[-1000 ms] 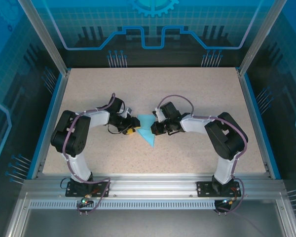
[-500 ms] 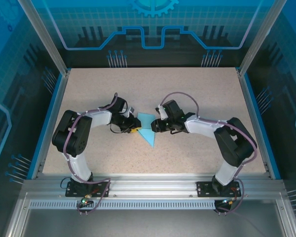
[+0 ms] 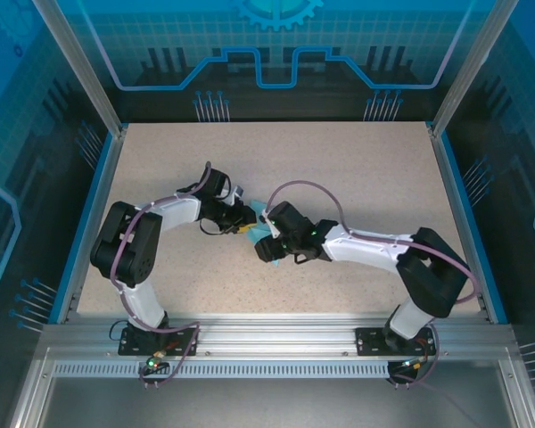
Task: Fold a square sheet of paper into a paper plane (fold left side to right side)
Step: Fourth fold the wing at the center of the table.
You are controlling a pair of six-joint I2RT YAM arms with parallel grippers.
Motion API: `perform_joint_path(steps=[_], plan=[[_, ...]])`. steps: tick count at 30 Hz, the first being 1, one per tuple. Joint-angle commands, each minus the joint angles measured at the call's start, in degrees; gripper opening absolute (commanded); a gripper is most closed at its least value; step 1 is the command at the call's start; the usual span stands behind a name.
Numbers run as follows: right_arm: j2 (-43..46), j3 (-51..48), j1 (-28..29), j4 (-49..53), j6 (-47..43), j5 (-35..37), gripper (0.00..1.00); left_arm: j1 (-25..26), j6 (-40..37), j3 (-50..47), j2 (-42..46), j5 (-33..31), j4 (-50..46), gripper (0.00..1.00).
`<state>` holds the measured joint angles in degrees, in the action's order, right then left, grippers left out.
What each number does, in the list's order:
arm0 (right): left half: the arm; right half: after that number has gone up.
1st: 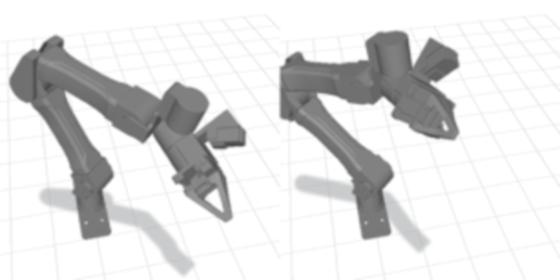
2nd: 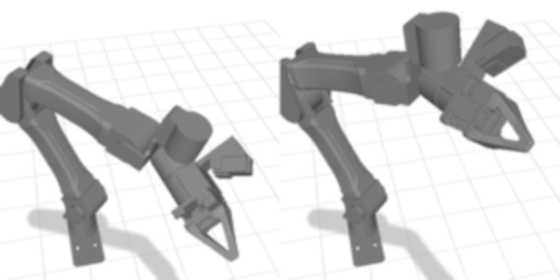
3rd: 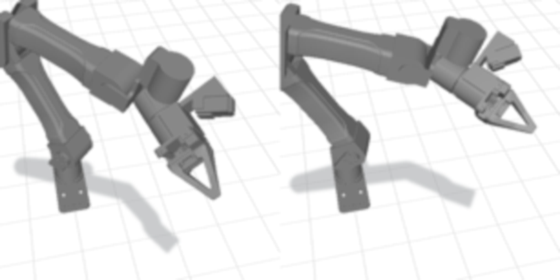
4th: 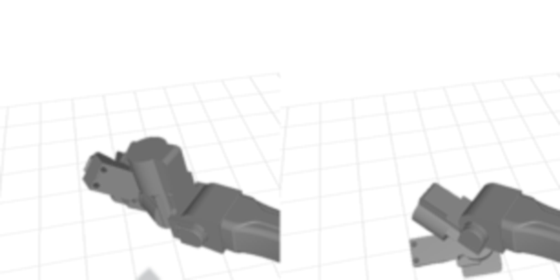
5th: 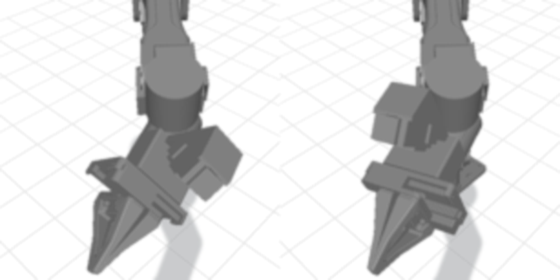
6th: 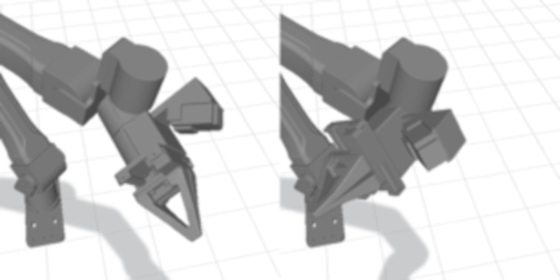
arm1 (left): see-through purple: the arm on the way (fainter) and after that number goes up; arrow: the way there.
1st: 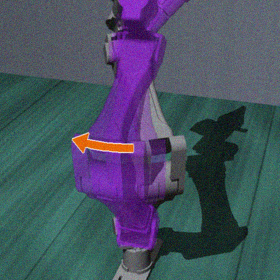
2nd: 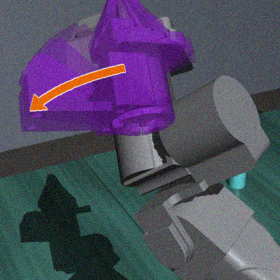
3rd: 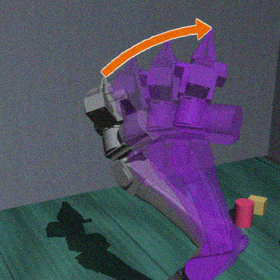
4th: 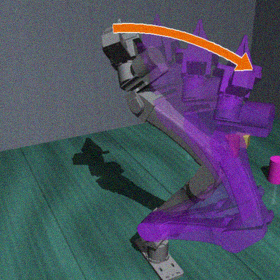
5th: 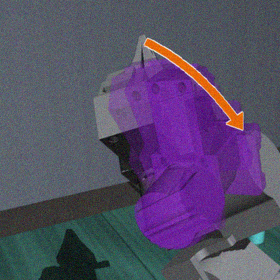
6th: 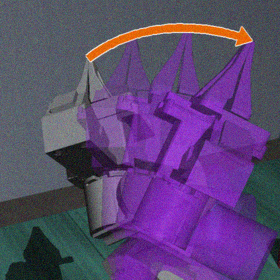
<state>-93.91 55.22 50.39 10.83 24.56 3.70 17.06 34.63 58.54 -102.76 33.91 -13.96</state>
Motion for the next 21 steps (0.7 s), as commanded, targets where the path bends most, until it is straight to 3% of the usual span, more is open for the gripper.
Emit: perform_joint_path(steps=[1, 21], plan=[[-2.5, 2.1, 1.0, 2.0, 1.1, 2.7, 0.56, 0.6, 1.4, 1.8, 1.3, 0.0, -2.4, 0.22], [-9.7, 7.1, 1.5, 6.1, 1.2, 5.7, 0.45, 1.5, 2.7, 3.5, 0.3, -0.6, -3.1, 0.18]])
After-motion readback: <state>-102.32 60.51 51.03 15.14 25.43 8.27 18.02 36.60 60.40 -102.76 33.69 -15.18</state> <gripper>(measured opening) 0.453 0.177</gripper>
